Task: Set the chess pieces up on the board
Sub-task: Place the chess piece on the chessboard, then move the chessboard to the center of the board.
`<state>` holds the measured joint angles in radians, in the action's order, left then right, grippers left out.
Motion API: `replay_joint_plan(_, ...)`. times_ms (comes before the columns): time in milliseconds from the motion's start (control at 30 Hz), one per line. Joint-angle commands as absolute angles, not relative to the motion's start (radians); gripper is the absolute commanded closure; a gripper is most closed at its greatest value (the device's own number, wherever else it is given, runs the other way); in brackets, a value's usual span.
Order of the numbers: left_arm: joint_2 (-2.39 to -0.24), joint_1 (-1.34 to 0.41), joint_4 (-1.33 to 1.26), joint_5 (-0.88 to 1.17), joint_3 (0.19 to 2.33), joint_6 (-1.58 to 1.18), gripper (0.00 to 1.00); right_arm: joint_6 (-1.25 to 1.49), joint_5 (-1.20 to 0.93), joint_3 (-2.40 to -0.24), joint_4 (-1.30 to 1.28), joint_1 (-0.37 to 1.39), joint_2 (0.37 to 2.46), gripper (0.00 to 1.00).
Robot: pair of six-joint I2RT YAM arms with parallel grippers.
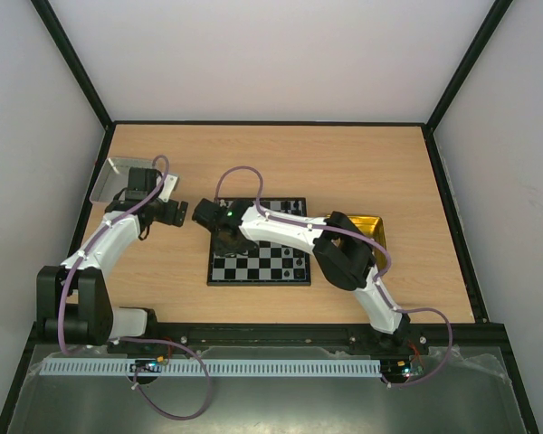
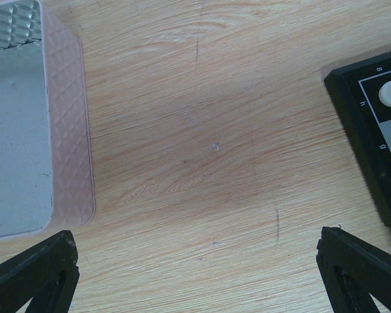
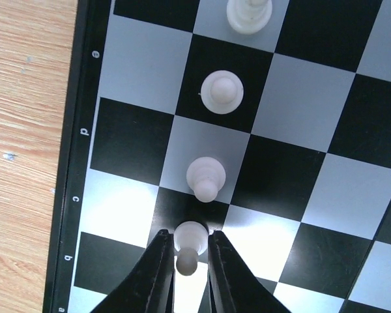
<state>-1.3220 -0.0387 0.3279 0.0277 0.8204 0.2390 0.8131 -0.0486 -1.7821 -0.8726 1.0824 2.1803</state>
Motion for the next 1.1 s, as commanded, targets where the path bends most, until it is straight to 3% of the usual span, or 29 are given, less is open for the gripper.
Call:
replay_joint_plan(0, -1.307, -0.034, 0.336, 0.046, 0.820, 0.244, 0.00, 0.818, -0.010, -1.828, -0.920, 1.086, 2.127, 0.85)
replay_joint_plan(267, -1.302, -0.034, 0.360, 0.058, 0.834, 0.248, 0.02, 0.836, 0.050, -1.827, -0.953, 1.073, 2.062, 0.81)
replay_joint_plan(733, -1.373, -0.057, 0.415, 0.063, 0.845, 0.324, 0.55, 0.901, 0.156, -1.286, -0.956, 0.751, 1.487, 0.82)
replay_joint_plan(1067, -1.468, -0.211, 0.428, -0.004, 0.825, 0.341, 0.62, 0.882, 0.134, -1.145, -0.947, 0.622, 1.366, 0.81)
